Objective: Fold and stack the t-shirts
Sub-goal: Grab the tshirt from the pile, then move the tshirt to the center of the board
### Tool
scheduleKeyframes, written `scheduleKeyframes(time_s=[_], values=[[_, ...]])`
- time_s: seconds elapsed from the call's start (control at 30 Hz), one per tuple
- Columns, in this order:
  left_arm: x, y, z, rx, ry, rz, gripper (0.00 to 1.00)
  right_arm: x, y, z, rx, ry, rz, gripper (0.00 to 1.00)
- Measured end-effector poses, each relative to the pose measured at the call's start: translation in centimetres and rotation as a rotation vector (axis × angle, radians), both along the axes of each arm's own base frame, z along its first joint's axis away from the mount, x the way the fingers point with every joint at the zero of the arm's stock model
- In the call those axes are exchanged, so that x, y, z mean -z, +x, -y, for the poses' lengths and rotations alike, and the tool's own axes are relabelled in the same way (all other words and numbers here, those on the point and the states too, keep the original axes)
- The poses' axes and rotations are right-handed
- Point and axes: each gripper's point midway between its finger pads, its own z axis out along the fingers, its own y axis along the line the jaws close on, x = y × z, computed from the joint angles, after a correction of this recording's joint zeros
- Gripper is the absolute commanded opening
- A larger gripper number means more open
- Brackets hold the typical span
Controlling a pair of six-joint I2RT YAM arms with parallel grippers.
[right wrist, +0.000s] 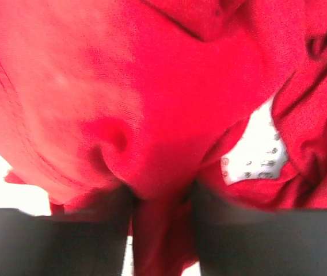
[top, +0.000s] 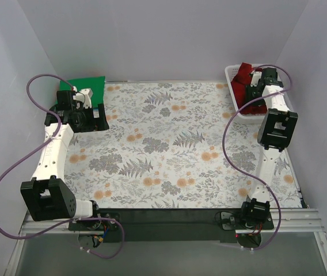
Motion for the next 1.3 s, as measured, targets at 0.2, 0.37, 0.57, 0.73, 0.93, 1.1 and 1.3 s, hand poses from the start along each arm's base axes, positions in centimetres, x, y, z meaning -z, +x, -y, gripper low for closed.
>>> scheduleKeyframes(time_s=[0.2,0.37,0.57,0.73,0.93,1.1,1.3], values=[[-0.5,0.1,0.0,-0.002,0.001,0.002,0.98,-0.7,0.2,-0.2,0.008,0.019,0.015,0.01],[-1.8,0.7,0.3,0.009,-0.015,0.037,0.98,-7.7,-0.2,-1.0,-0.017,0.034,0.114,0.01],[-2.5,0.8,0.9,0.019,-0.050,0.049,0.98,-30.2,-3.8,-4.6,-0.154,0.058,0.563,0.01],[-2.7,0.6,1.3,0.014,-0.074,0.048,0.98,-46.9,-12.4,-10.2,-0.380,0.120,0.953,0.01],[-4.5,0.7,1.4,0.000,-0.090,0.088,0.98,-54.8,-20.5,-16.2,-0.601,0.290,1.164,0.01],[-6.3,1.0,1.6,-0.008,-0.106,0.134,0.98,-59.3,-23.7,-18.6,-0.704,0.409,1.286,0.01],[-6.7,1.2,1.8,-0.024,-0.127,0.139,0.98,-64.1,-27.5,-22.3,-0.833,0.497,1.438,0.01]])
